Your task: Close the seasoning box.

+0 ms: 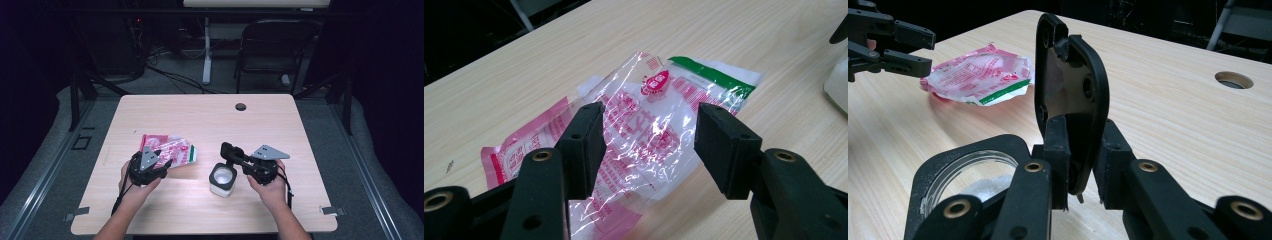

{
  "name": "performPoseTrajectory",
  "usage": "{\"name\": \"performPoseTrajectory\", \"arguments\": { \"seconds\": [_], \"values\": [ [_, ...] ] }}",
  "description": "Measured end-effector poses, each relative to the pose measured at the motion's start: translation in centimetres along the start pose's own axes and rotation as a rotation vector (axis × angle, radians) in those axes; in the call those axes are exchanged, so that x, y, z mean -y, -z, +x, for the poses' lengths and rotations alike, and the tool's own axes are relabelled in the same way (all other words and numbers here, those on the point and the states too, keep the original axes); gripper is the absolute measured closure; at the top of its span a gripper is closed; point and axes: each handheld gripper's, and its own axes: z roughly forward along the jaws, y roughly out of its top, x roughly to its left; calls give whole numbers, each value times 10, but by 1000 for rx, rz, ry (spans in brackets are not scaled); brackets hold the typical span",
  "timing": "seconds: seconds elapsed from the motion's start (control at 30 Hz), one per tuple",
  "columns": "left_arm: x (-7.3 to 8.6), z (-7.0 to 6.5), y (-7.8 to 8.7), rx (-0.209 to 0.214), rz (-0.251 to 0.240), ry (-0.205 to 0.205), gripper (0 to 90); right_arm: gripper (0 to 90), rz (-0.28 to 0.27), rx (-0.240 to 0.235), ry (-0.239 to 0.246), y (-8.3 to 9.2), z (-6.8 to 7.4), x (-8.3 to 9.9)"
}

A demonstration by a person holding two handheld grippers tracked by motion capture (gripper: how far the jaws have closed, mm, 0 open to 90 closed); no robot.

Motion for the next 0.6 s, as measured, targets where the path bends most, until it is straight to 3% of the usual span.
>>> {"name": "performPoseTrajectory", "arguments": {
  "seconds": [0.6],
  "values": [
    [-3, -4, -2, 1, -6, -20, 470, 799, -2, 13, 44, 2, 3, 1]
  ]
}}
